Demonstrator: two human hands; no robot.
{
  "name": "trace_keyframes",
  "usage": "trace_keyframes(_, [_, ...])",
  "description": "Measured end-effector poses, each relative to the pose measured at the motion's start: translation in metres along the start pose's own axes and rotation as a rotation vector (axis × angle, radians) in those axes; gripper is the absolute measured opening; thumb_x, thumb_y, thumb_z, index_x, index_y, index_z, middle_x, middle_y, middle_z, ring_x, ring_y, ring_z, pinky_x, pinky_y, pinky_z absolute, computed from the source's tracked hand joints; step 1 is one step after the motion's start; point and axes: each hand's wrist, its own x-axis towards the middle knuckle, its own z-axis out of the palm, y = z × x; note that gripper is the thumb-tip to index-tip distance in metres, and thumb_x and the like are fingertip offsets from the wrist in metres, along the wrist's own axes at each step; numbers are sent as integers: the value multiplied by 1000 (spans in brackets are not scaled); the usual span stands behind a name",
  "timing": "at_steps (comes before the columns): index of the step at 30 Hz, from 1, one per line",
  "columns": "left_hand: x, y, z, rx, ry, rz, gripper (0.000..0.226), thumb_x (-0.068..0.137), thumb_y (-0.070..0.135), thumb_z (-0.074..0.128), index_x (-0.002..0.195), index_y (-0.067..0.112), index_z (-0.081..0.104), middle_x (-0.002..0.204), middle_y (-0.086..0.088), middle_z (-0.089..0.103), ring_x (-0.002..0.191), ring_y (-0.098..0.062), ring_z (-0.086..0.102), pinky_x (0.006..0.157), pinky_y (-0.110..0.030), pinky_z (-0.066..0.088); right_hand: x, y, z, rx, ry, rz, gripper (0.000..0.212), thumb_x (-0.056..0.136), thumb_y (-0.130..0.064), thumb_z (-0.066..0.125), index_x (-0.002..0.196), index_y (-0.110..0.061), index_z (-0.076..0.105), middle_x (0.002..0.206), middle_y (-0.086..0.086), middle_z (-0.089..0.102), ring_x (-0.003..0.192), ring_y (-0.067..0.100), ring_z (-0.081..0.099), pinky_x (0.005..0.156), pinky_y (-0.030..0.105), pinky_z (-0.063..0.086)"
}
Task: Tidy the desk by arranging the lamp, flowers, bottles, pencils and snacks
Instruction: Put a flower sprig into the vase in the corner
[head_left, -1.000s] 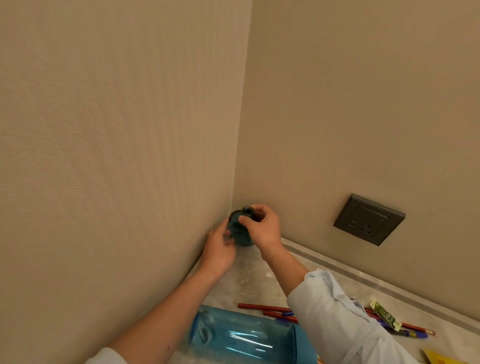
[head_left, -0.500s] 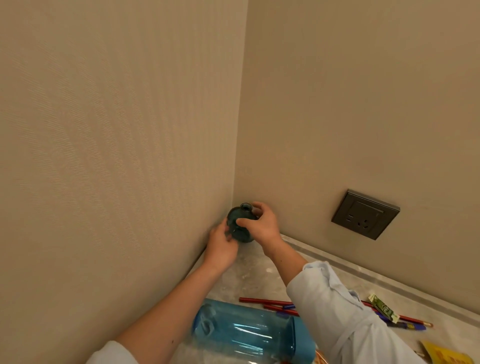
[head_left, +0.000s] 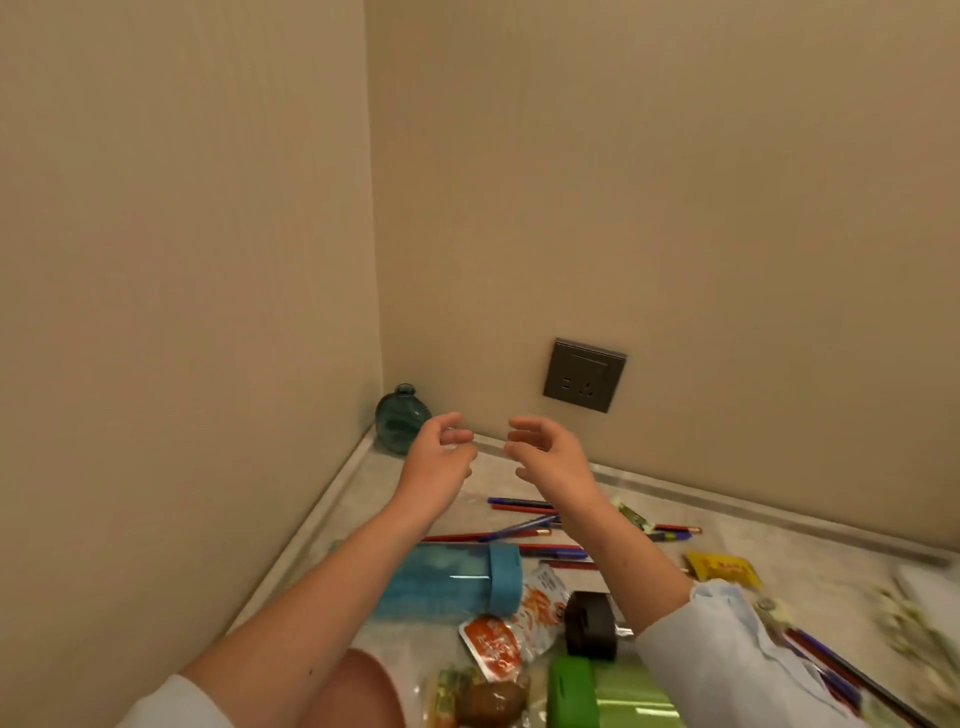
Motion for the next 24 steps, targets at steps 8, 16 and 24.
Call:
trace_keyframes(8, [-53, 10, 85, -24, -214, 67, 39, 90, 7, 58, 123, 26, 50, 108, 7, 61, 100, -12, 63, 83, -29, 55, -59, 30, -91, 20, 191, -15, 23, 90, -10, 61, 108, -26, 63, 106, -4, 66, 101, 12, 62, 89, 32, 53])
trace_keyframes(16, [-100, 13, 189, -61, -387, 34, 33, 89, 1, 57, 114, 22, 55, 105, 2, 63, 96, -14, 64, 76, -26, 54, -113, 59, -197, 7, 332, 12, 24, 88, -5, 62, 95, -28, 64, 100, -4, 68, 93, 10, 64, 71, 19, 48])
trace_keyframes(24, [-145, 14, 299, -48, -561, -79, 32, 90, 4, 55, 116, 21, 55, 107, 0, 62, 95, -17, 66, 75, -25, 54, -151, 89, -317, -223, 461, 147, 26, 88, -15, 63, 113, -22, 62, 100, -3, 67, 90, 8, 62, 75, 21, 52])
